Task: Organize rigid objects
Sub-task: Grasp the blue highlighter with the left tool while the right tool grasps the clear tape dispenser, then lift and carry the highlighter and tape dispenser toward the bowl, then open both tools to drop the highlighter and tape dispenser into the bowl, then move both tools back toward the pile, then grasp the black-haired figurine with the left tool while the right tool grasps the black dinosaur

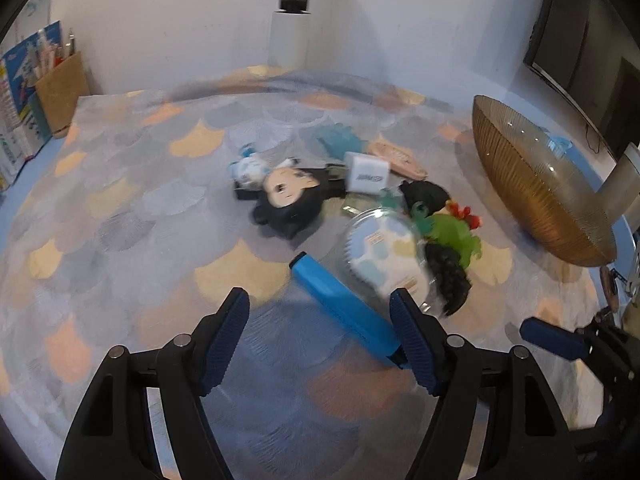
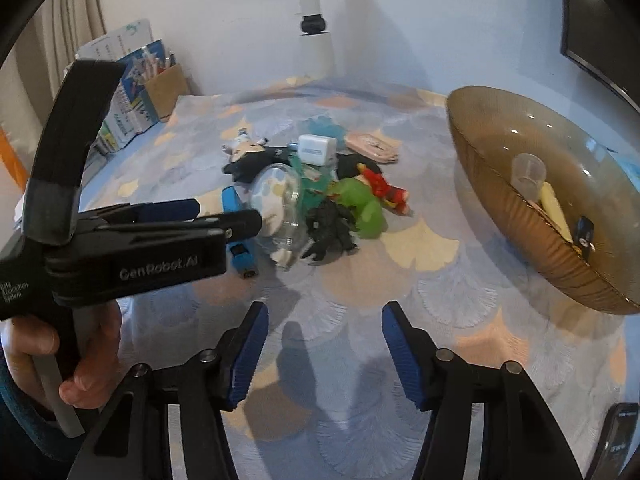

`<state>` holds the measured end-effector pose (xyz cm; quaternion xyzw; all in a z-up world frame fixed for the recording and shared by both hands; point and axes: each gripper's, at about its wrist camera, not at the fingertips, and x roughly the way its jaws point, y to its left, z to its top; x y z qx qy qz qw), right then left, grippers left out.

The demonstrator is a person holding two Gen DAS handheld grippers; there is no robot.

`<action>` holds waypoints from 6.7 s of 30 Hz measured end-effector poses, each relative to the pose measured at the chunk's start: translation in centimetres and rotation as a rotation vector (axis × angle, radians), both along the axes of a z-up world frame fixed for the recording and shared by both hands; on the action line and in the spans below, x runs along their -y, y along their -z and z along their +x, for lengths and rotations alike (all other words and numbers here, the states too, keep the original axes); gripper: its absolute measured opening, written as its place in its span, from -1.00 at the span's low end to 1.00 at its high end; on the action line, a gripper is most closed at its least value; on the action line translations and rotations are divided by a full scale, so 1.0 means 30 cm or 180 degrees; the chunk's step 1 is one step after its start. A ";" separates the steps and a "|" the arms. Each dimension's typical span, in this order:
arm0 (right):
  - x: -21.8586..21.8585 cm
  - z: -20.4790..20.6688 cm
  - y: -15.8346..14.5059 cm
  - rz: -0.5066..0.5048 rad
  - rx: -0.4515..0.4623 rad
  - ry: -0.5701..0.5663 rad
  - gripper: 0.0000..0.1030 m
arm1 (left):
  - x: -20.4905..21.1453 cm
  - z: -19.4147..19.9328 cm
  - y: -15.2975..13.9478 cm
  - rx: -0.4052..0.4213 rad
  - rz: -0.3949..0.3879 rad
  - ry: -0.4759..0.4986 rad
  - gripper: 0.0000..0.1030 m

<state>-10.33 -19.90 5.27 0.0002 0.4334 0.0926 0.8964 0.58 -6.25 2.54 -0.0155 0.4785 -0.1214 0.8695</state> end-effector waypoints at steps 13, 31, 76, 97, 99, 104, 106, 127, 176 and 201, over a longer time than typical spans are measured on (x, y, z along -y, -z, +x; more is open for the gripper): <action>-0.139 0.155 -0.059 -0.0074 0.0136 -0.0325 -0.07 | -0.259 -0.062 -0.020 -0.0007 -0.0147 -0.0391 0.32; -0.263 0.194 0.036 -0.0799 0.0198 -0.0403 -0.30 | -0.224 -0.065 -0.007 -0.0041 -0.0239 -0.0312 0.32; -0.040 -0.107 0.083 -0.0325 -0.0111 -0.0346 0.30 | -0.074 -0.108 0.018 0.0138 0.0343 -0.0471 -0.23; 0.131 -0.193 -0.158 -0.0142 0.0539 -0.0058 -0.19 | 0.118 -0.066 -0.232 0.0578 0.0147 -0.0096 -0.59; 0.217 -0.196 -0.225 -0.0219 0.0653 0.0118 -0.19 | 0.188 -0.042 -0.310 0.0759 0.0199 -0.0002 -0.59; 0.439 -0.190 -0.386 -0.0429 0.0878 0.0622 -0.19 | 0.332 0.021 -0.479 0.1128 0.0140 0.0183 -0.59; 0.516 -0.180 -0.430 -0.0452 0.0909 0.0796 -0.19 | 0.384 0.056 -0.523 0.1151 -0.0018 0.0257 -0.59; 0.611 -0.014 -0.214 -0.0417 -0.0099 0.1222 0.01 | 0.676 0.113 -0.218 0.0438 0.0157 0.0766 -0.05; 0.136 -0.033 0.037 0.0243 -0.0015 0.0422 0.27 | -0.161 -0.016 -0.051 0.0198 -0.0284 -0.0594 0.31; -0.009 0.218 0.040 0.0146 -0.0128 0.0361 -0.36 | -0.052 0.207 0.007 -0.0109 -0.0426 -0.0367 -0.21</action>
